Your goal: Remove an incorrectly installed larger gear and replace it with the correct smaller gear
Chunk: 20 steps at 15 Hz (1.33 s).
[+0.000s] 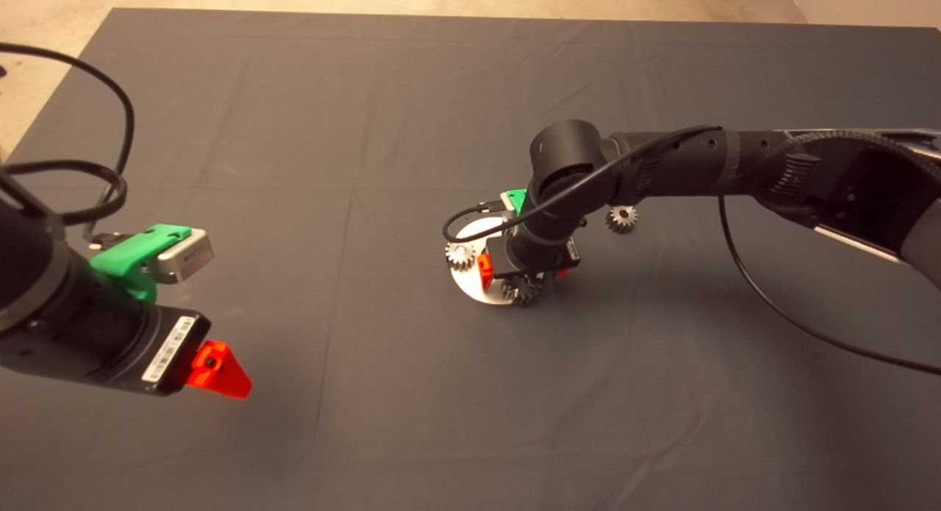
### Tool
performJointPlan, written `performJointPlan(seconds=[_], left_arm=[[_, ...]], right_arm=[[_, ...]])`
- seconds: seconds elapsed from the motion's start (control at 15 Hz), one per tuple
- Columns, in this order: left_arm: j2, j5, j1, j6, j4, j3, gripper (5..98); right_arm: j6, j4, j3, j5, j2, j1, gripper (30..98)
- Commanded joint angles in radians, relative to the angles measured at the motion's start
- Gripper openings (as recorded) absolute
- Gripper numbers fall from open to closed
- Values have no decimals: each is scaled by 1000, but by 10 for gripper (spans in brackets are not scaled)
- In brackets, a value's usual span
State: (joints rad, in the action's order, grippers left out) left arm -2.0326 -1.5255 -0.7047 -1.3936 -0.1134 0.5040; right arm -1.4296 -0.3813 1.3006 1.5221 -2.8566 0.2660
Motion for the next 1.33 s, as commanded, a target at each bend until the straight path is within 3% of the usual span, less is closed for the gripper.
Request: performJointPlan(seconds=[0.0, 0.53, 1.27], left_arm=[[1, -74, -16, 4, -17, 0, 979], [-4, -73, -16, 2, -19, 13, 979], [-5, -73, -16, 2, -19, 13, 979]], right_arm=[[1, -24, -8, 1, -8, 19, 978], [-3, -21, -6, 3, -24, 19, 963], [-9, 19, -15, 3, -24, 25, 752]])
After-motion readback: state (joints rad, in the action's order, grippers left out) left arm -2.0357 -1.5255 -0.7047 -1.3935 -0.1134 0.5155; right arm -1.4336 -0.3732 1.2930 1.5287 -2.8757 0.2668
